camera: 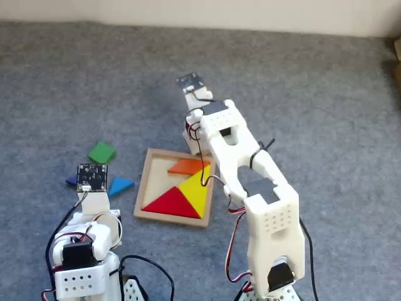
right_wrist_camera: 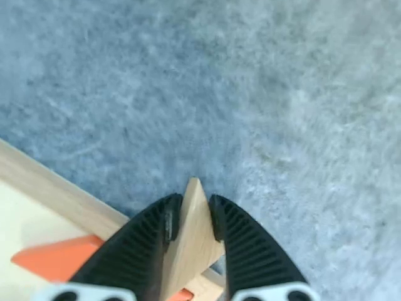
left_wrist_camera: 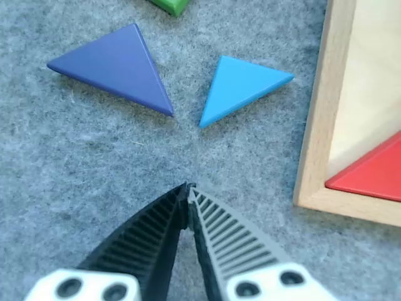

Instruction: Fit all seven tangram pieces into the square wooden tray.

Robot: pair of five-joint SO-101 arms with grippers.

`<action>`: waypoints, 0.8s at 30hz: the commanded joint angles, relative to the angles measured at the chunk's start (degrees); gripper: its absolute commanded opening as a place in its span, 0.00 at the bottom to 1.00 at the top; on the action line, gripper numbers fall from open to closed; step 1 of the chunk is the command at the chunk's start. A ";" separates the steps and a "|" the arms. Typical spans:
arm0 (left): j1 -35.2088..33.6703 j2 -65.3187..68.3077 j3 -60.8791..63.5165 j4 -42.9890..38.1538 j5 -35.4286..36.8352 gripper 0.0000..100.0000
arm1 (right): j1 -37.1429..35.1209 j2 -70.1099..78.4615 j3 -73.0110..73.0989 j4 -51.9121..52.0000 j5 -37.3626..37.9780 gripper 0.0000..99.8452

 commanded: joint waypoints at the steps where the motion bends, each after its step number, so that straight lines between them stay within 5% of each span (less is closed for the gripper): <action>1: -0.66 -1.89 1.10 0.26 0.62 0.01 | 0.40 -0.13 0.13 4.53 1.14 0.02; 24: -0.66 -1.89 1.10 0.26 0.62 0.01 | 3.47 -5.76 -2.33 10.68 1.32 0.01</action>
